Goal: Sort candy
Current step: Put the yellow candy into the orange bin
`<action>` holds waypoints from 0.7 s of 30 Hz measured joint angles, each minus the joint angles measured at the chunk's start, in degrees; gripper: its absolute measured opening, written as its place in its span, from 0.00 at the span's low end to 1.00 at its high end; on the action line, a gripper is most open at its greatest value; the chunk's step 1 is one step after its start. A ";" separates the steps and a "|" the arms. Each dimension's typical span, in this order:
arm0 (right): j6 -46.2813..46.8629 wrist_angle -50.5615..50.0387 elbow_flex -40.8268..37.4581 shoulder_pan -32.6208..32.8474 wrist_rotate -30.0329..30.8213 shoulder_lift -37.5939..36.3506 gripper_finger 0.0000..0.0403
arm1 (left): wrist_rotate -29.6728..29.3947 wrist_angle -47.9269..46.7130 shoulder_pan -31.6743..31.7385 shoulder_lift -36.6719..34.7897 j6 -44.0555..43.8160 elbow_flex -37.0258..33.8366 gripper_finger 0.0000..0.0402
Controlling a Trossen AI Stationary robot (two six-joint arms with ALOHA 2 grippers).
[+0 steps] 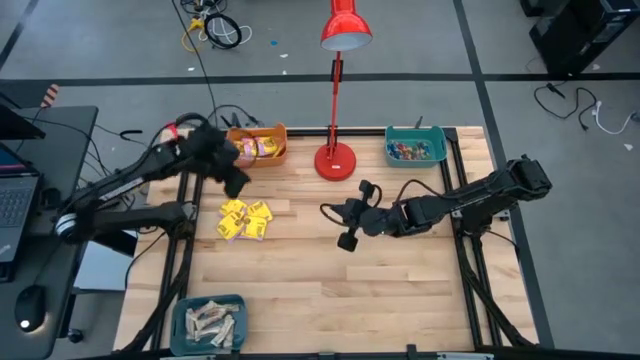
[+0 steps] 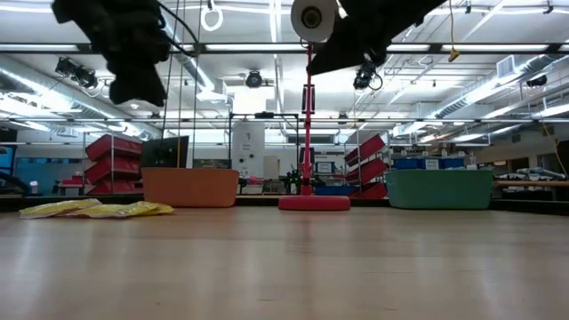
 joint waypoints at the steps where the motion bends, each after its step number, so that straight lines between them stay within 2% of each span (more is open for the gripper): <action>1: -0.75 0.97 0.00 -0.32 -0.08 0.00 0.00 | -0.36 -0.79 -2.10 -0.97 -0.63 -0.57 0.25; 6: -3.57 4.49 0.02 -1.90 -2.73 -0.02 0.01 | -0.77 -2.69 -11.75 -3.27 -6.75 -2.92 0.25; 13: -3.91 5.29 0.02 -3.20 -4.45 -0.02 0.00 | -4.65 -5.86 -23.78 -3.01 -12.78 -6.79 0.25; 17: -3.99 5.26 0.02 -3.67 -4.47 -0.02 0.01 | -5.18 -7.27 -28.89 -2.99 -17.50 -9.30 0.25; 21: -4.14 5.25 0.02 -4.28 -4.49 -0.02 0.00 | -10.84 -9.60 -31.48 -2.92 -25.74 -11.14 0.25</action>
